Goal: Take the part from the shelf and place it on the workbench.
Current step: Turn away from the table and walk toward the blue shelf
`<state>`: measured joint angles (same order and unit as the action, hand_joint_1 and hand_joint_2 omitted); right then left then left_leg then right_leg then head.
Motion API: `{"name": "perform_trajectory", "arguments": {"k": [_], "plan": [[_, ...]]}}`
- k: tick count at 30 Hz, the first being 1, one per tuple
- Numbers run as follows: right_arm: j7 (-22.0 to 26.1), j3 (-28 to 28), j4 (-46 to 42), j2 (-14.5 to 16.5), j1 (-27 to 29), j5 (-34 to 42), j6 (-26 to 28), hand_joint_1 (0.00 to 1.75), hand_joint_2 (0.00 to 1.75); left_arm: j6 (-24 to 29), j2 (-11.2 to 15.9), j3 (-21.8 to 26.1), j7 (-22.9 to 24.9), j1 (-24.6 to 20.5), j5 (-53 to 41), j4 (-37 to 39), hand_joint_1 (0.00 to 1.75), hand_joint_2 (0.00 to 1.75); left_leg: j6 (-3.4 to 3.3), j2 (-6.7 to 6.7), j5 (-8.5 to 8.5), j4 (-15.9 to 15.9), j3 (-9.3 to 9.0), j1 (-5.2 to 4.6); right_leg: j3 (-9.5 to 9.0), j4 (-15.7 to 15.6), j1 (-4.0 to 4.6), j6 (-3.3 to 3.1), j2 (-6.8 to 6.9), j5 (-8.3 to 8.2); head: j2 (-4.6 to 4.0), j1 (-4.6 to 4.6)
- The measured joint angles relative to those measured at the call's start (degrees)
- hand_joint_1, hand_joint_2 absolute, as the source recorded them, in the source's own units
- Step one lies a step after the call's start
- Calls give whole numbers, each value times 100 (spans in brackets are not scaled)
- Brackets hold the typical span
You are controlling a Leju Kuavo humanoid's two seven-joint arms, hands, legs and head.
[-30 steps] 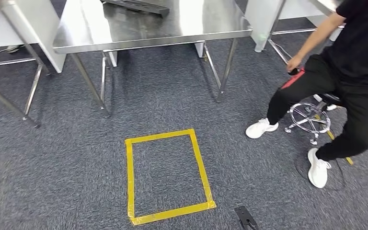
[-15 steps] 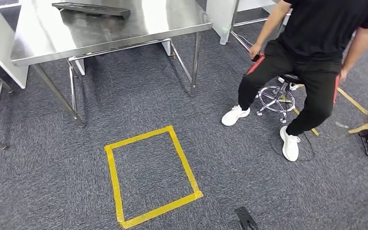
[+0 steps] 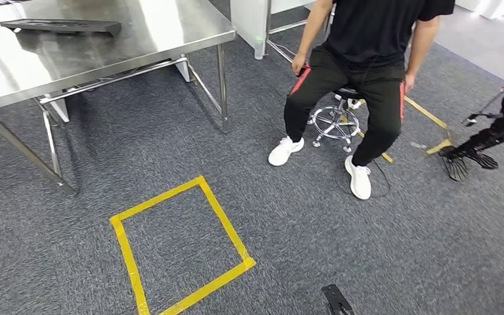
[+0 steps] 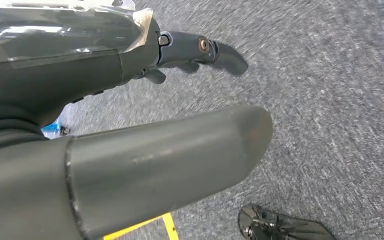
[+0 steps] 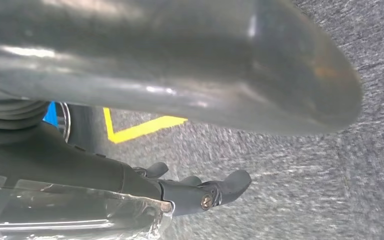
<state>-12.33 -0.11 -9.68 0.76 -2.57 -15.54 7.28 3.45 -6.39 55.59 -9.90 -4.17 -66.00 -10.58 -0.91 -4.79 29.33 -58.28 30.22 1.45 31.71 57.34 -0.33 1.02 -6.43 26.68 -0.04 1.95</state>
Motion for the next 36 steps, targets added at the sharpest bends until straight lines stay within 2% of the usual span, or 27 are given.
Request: {"name": "perform_trajectory", "arguments": {"k": [2, 3, 4, 6, 8, 9, 10, 11, 12, 13, 14, 15, 17, 18, 20, 21, 22, 23, 24, 25, 26, 28, 30, 32, 33, 34, 36], "plan": [[0, 1, 2, -5, 22, 1, 0, 0, 0, 0, -7, 1, 1, -11, 0, -1, 0, 0, -37, 123, -32, 42, 11, -14, 93, 8, -15, 83, -75, -37, 0, -2], [-1, 1, 4, -6, 38, 1, 0, 0, 0, 0, -10, 1, 1, -15, 0, -1, 0, 0, -72, 193, -60, 68, 17, -11, 148, 57, -14, 109, 12, -15, 0, 3], [-1, 2, 5, -7, 42, 2, 0, 0, 0, 0, -13, 1, 0, -14, 1, -2, 0, 0, -108, 275, -88, 95, 22, -2, 240, 200, -6, 121, 158, 70, 0, 11], [-1, 2, 7, -9, 19, 2, 0, 0, 0, 0, -13, 1, -1, 0, 1, -2, 0, 0, -146, 455, -114, 119, 39, -4, 543, 807, -11, 120, 479, 390, 0, 26], [0, 2, 7, -13, 6, 2, 0, 0, 0, 0, -13, 1, 0, 14, 1, -2, 0, 0, -152, 638, -117, 116, 60, -13, 836, 1488, -47, 150, 569, 668, 0, 28], [0, 2, 7, -15, 14, 1, 0, 0, 0, 0, -14, 1, 0, 14, 1, -2, 0, 0, -150, 722, -118, 114, 66, -14, 854, 1599, -69, 194, 586, 693, 0, 28], [0, 2, 7, -20, 23, 2, 0, 0, 0, 0, -16, 1, 0, 13, 1, -2, 0, 0, -145, 799, -118, 113, 65, -10, 749, 1472, -90, 254, 610, 630, 0, 28], [0, 2, 7, -25, 29, 2, 0, 0, 0, 0, -19, 1, -1, 10, 1, -2, 0, 0, -133, 873, -117, 112, 59, -3, 536, 1132, -109, 318, 655, 503, 0, 28], [0, 2, 7, -28, 28, 2, 0, 0, 0, 0, -20, 1, -1, 5, 1, -2, 0, 0, -112, 939, -115, 111, 49, -2, 271, 684, -122, 370, 757, 363, 0, 29], [0, 2, 7, -31, 20, 2, 0, 0, 0, 0, -20, 1, -1, 2, 1, -2, 0, 0, -78, 996, -107, 107, 40, -13, 50, 307, -114, 389, 862, 247, 0, 28], [1, 2, 7, -33, 12, 1, 0, 0, 0, 0, -20, 1, -1, -2, 0, -2, 0, 0, -40, 1047, -104, 103, 34, -25, -87, 63, -99, 372, 930, 172, 0, 26], [1, 1, 7, -34, 9, 1, 0, 0, 0, 0, -18, 1, -1, -8, -1, -2, 0, 0, -2, 1093, -104, 100, 29, -39, -128, -38, -78, 334, 964, 140, 0, 22], [1, 0, 8, -37, 22, 2, 0, 0, 0, 0, -20, 2, -1, -24, -1, -2, 0, 0, 67, 1170, -107, 105, 17, -37, -85, -32, -56, 240, 862, 111, 0, 16], [0, 0, 9, -32, 32, 2, 0, 0, 0, 0, -20, 2, -1, -33, -1, -2, 0, 0, 100, 1117, -69, 75, 24, -20, -73, -38, -75, 202, 809, 96, 0, 12], [0, -1, 11, -23, 29, 2, 0, 0, 0, 0, -22, 1, -1, -35, 0, -2, 0, 0, 140, 855, 182, -238, 150, 11, -77, -57, -118, 103, 706, 60, 0, 2], [0, -1, 11, -17, 18, 2, 0, 0, 0, 0, -21, -1, 0, -28, 0, -2, 0, 0, 143, 682, 385, -568, 292, 20, -60, -59, -122, 58, 656, 46, 0, -2], [0, -2, 11, -16, 6, 1, 0, 0, 0, 0, -17, -1, 1, -15, 0, -2, 0, 0, 138, 579, 580, -956, 465, 19, -48, -57, -108, 22, 603, 36, 0, -5], [0, -2, 11, -14, 0, 1, 0, 0, 0, 0, -13, 0, 1, 1, 0, -2, 0, 0, 133, 520, 714, -1306, 625, 19, -41, -54, -92, -5, 545, 29, 0, -7], [0, -2, 11, -12, 3, 1, 0, 0, 0, 0, -9, 1, 2, 14, 0, -2, 0, 0, 130, 489, 738, -1502, 717, 19, -39, -49, -79, -9, 484, 28, 0, -6], [0, -2, 13, -11, 10, 2, 0, 0, 0, 0, -6, 1, 2, 22, 1, -2, 0, 0, 126, 476, 647, -1485, 714, 21, -41, -39, -72, -8, 423, 28, 0, -7], [0, -2, 14, -9, 15, 2, 0, 0, 0, 0, -5, 1, 2, 24, 1, -2, 0, 0, 121, 464, 465, -1261, 614, 26, -44, -23, -72, -6, 365, 29, 0, -6], [0, -2, 15, -6, 9, 2, 0, 0, 0, 0, -2, 1, 2, 20, 1, -2, 0, 0, 113, 369, 100, -541, 291, 43, -20, 39, -59, 21, 262, 47, 0, -6], [-6, -2, 15, -5, 2, -4, -10, 0, 0, 2, -1, -1, 13, 12, -4, -1, 0, 0, 96, 272, -7, -146, 133, 38, 52, 93, -38, 83, 180, 58, 0, 1], [-44, -2, 21, -7, 18, -33, -45, 0, 0, 13, -8, 0, 66, 9, -34, -1, 0, 0, 40, 307, 0, -107, 141, 7, 134, 88, -47, 155, 97, 35, 0, 7], [-69, -2, 25, -5, 33, -52, -63, 0, 0, 23, -15, 1, 95, 9, -51, -2, 0, 0, -4, 362, -20, -86, 142, 3, 164, 105, -55, 182, 109, 34, 0, 5], [-88, -1, 29, 4, 46, -65, -72, 0, 0, 34, -20, 1, 113, 10, -65, -2, 0, 0, -49, 421, -39, -65, 140, 8, 216, 182, -54, 195, 182, 75, 0, 12], [-102, 2, 33, 24, 51, -74, -69, 0, 0, 54, -26, 1, 120, 17, -74, -2, 0, 0, -113, 565, -65, -37, 146, 16, 461, 688, -46, 183, 420, 334, 0, 29]]}}
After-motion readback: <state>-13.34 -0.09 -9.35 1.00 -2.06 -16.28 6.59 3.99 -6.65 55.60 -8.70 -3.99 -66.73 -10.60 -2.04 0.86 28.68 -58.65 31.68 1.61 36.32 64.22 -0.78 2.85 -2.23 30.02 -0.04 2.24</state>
